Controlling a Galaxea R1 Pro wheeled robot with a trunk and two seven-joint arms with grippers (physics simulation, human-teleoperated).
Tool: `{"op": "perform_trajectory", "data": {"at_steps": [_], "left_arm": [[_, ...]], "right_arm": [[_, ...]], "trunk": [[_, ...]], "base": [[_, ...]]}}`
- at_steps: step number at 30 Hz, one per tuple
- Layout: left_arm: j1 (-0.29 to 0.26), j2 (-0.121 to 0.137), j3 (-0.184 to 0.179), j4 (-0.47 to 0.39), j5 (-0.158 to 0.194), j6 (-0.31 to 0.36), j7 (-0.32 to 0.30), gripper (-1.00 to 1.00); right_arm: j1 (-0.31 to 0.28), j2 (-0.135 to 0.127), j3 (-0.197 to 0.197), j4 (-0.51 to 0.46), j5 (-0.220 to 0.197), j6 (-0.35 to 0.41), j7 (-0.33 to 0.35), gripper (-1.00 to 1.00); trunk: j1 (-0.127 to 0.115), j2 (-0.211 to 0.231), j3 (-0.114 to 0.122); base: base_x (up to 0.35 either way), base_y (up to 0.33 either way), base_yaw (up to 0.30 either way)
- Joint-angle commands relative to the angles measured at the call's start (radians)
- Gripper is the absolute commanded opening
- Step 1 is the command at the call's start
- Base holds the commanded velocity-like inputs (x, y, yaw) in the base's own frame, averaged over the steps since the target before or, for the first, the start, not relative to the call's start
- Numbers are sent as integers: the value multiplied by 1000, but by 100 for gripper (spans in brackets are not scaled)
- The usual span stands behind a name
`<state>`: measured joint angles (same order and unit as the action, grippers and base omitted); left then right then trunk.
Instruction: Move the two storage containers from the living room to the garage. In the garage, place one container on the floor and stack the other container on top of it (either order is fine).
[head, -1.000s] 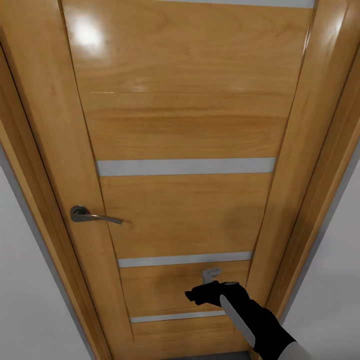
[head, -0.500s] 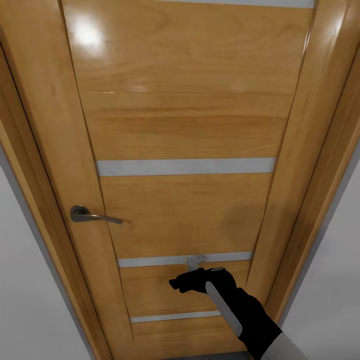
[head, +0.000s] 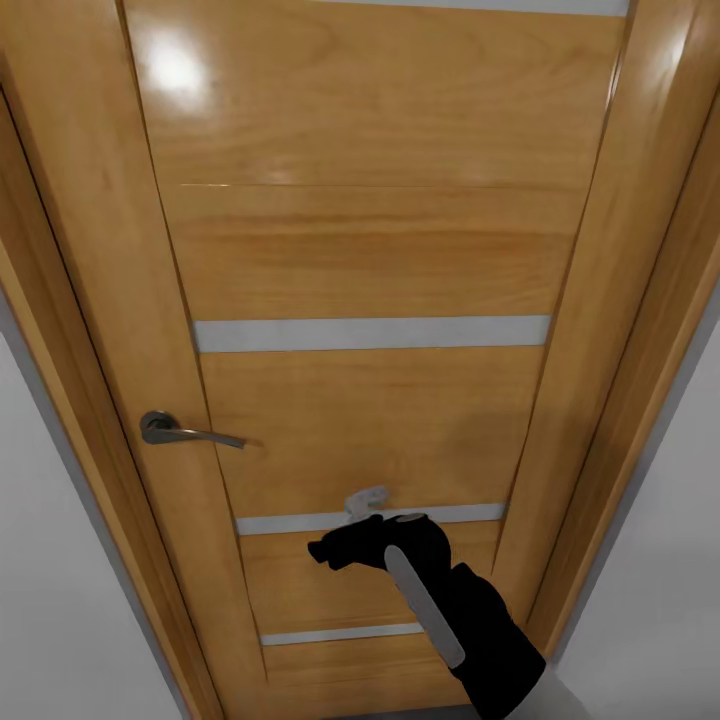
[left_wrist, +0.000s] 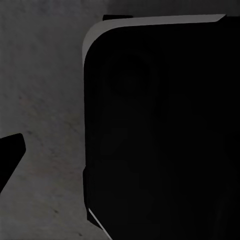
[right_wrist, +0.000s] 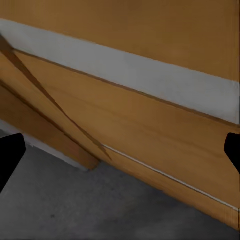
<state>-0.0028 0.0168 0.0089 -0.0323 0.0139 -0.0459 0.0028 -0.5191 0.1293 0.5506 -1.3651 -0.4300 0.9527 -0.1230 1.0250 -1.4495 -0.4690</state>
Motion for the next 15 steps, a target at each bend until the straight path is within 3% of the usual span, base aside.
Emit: {"op": "perform_trajectory", "data": {"at_steps": [1,5,6,15], "left_arm": [[0,0,1,0,1,-3,0,100],[0,0,0,0,1,-3,0,100],[0,0,0,0,1,-3,0,100],[0,0,-1,0,1,-3,0,100]], "right_arm": [[-1,5,1,-9,-4,10,-17,100],[-1,34,0,-62,45,68,-51,100],[-26,45,0,-91,99,93,-59,100],[-110,45,-1,-93,122,94,-67,100]], "trunk": [[0,-1,-1],[0,-1,-1],[0,-1,-1],[0,-1,-1]], "base": [[0,0,0],[0,0,0],[0,0,0],[0,0,0]]}}
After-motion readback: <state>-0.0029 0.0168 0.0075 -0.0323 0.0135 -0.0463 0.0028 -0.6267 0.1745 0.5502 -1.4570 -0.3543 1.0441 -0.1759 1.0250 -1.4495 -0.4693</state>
